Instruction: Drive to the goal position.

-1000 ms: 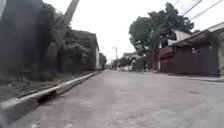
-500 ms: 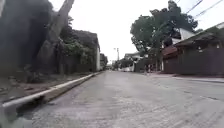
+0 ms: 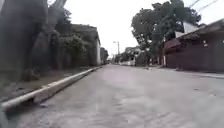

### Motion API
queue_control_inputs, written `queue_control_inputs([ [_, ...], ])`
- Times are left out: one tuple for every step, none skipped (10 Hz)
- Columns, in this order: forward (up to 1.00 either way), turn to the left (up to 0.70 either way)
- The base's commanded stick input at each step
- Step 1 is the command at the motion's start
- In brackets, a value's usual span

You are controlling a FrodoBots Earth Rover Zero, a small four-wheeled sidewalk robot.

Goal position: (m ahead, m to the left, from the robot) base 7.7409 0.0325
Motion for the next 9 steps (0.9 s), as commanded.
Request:
queue_control_inputs([
  [0.85, 0.00],
  [0.85, 0.00],
  [0.85, 0.00],
  [0.85, 0.00],
  [0.85, 0.00],
  [0.85, 0.00],
  [0.85, 0.00],
  [0.85, 0.00],
  [0.85, 0.00],
])
